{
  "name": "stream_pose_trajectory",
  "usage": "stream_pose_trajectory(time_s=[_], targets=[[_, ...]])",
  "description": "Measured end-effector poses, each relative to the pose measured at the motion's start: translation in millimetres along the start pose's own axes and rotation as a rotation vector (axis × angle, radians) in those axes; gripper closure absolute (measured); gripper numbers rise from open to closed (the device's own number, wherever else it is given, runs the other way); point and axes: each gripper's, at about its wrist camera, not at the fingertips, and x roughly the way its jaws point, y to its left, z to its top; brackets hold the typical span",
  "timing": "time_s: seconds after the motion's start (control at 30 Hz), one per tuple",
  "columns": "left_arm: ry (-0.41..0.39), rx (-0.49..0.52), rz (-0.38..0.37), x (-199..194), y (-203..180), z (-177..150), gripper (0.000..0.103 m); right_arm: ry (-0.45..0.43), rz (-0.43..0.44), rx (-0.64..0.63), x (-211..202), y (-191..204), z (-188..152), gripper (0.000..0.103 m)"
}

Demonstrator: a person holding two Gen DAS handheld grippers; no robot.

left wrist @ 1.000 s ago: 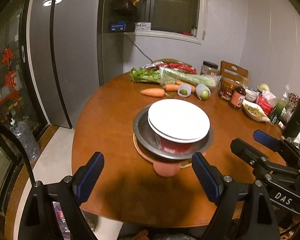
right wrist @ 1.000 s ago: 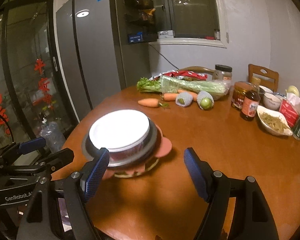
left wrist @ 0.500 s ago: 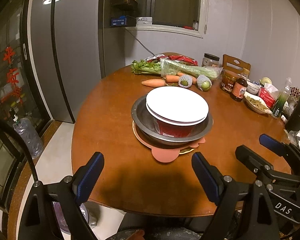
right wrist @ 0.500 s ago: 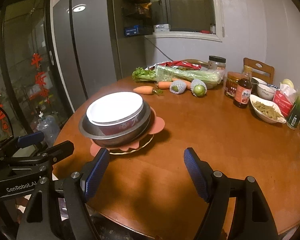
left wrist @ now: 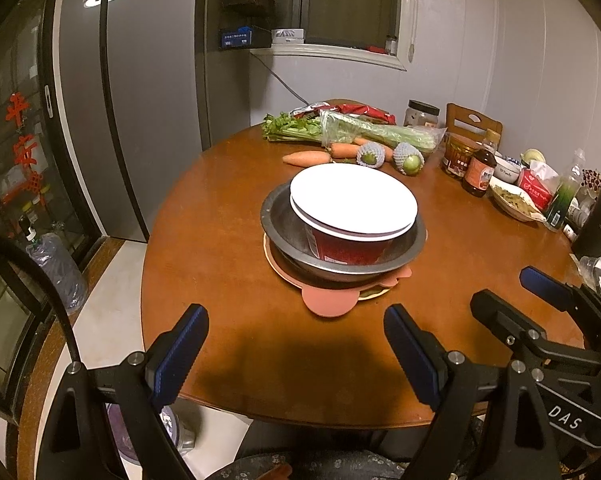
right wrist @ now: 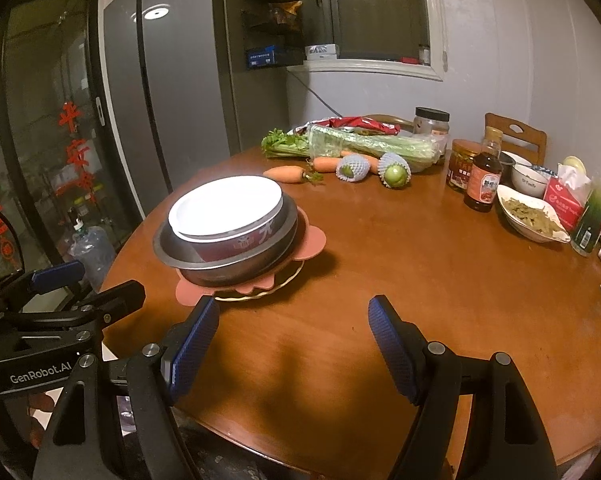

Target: Organize plates and bowls

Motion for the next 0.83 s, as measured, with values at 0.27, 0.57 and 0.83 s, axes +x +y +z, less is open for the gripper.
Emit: stream_pose_trajectory(time_s=[0.27, 0.57, 0.83], targets=[[0.019, 0.006, 0.0, 6.3, -3.0, -2.9, 0.014, 0.008, -0.004, 0.001, 2.5, -0.9, -2.6, 0.025], [0.029, 0.006, 0.0, 12.0, -2.0, -2.2, 0.014, 0.013, -0.009, 0.009, 4.0, -2.4, -4.9, 0.025], [0.035, -0.005, -0.005, 19.1, 1.5, -3.1, 0.014, 0.018, -0.014, 0.012, 5.4, -3.6, -6.1, 0.025]])
